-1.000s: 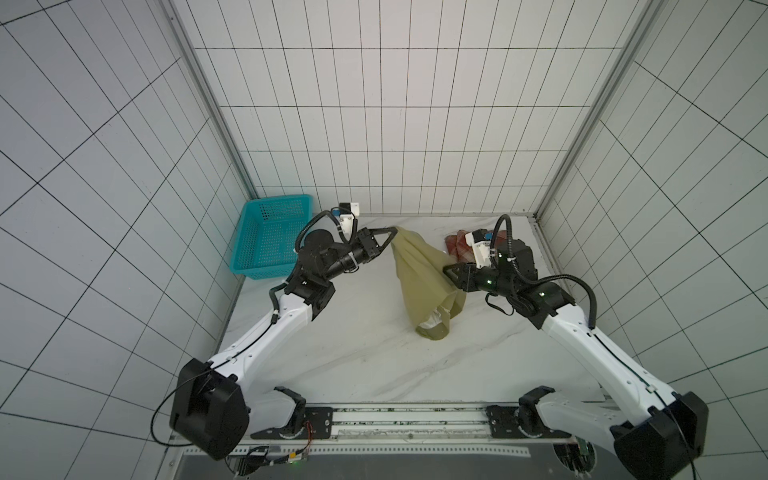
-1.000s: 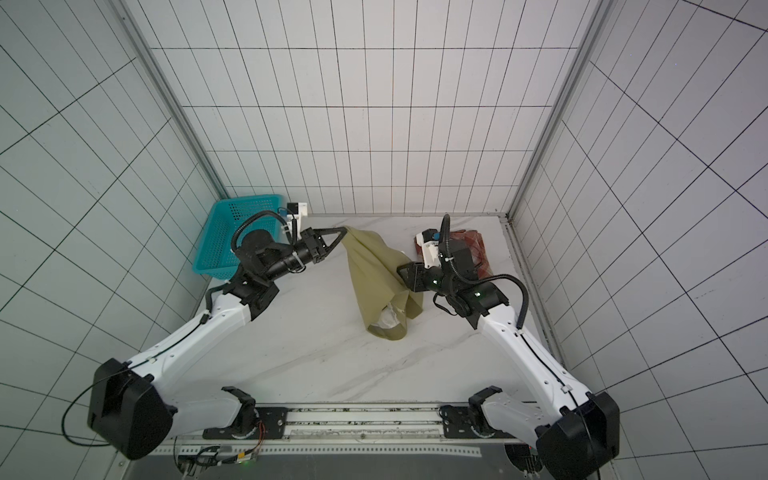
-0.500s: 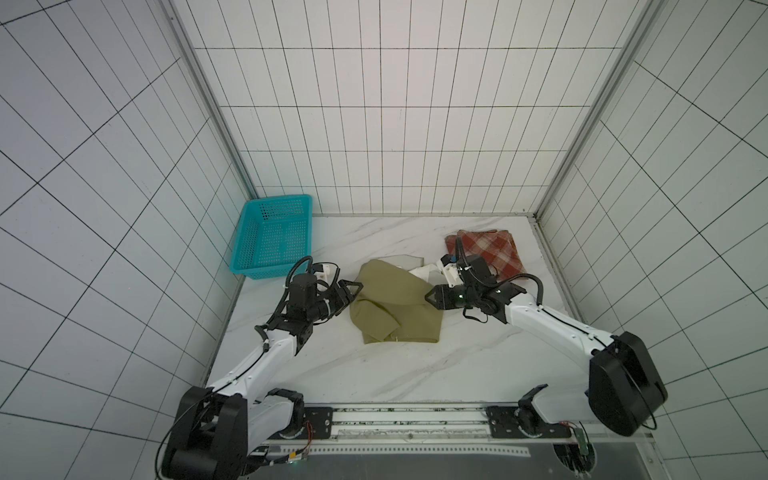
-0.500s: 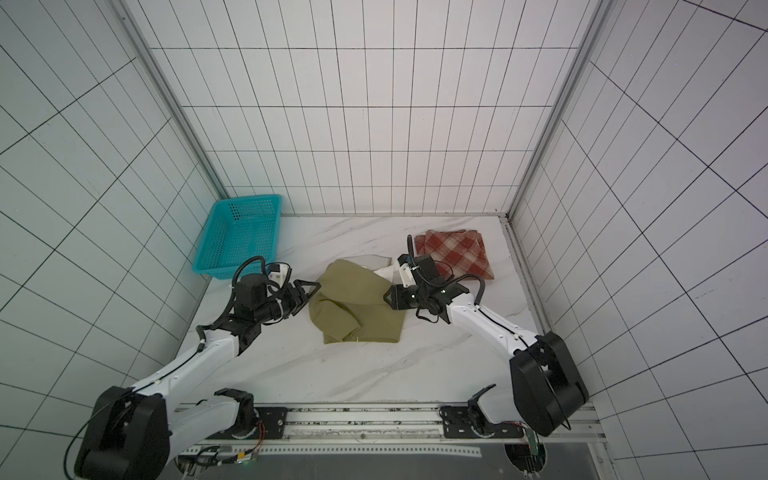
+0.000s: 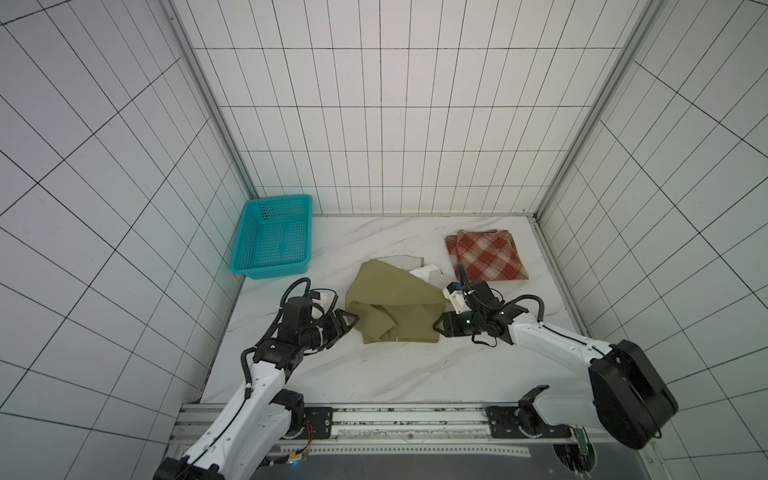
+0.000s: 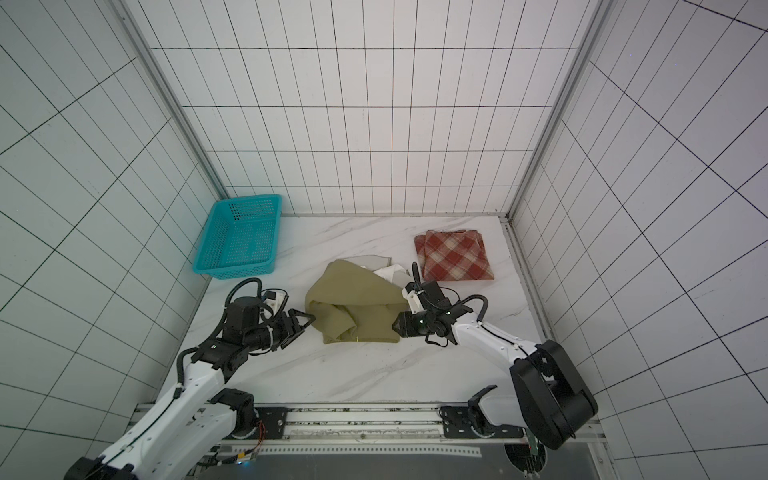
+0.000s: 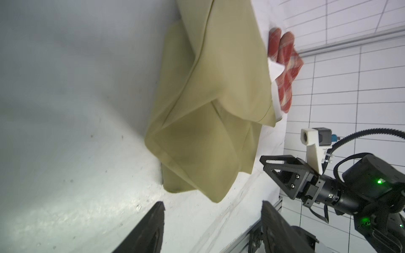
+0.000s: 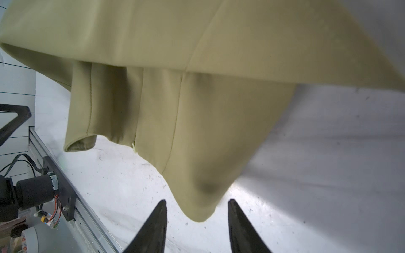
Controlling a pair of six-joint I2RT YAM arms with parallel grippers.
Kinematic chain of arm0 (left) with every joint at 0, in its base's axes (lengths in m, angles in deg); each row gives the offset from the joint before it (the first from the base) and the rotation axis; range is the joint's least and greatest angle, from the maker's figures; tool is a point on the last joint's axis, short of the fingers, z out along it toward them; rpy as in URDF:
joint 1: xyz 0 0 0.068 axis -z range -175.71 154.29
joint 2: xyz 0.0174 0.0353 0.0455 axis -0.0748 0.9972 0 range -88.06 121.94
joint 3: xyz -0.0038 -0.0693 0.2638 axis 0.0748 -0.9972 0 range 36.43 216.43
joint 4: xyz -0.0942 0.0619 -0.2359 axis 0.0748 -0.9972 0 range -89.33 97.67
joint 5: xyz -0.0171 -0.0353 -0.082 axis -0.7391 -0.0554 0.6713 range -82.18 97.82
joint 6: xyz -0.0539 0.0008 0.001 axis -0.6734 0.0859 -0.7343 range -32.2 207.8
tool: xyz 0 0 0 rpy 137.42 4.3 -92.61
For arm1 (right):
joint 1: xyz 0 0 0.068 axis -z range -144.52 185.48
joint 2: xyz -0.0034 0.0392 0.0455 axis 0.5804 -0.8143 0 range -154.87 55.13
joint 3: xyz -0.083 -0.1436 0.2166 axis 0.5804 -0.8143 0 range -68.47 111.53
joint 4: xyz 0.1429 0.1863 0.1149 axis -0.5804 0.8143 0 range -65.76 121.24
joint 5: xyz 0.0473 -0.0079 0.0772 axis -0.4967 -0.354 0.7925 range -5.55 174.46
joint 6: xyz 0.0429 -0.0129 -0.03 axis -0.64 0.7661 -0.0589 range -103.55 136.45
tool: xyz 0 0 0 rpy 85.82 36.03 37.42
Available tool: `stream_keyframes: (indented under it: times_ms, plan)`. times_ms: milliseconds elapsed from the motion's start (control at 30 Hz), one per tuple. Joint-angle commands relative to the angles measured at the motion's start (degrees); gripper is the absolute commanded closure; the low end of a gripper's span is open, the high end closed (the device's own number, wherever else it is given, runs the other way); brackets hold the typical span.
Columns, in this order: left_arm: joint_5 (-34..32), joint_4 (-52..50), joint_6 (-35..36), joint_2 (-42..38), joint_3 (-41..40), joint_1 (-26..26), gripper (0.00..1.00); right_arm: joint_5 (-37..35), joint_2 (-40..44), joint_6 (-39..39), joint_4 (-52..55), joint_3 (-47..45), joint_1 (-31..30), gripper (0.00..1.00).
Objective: Fold and stack skirts
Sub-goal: Place the skirt at the center of the table.
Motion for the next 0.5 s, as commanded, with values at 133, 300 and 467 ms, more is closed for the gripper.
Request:
stream_keyframes:
  times_ms: [133,300,467]
  plan:
    - [-0.6,4.5,-4.1,6.0,-0.9,8.9,0.32,2.0,0.1,-1.5,-3.7,-5.2,-0.5,0.53]
    - [-2.5,12.6,-7.1,12.3,-0.5,13.0,0.33,1.8,-0.2,-2.1,-5.6,-5.9,-0.5,0.53]
    - [-3.8,15.6,-5.9,16.6,1.1,13.1,0.45,2.8,-1.3,-1.9,-8.7,-7.2,-0.4,0.53]
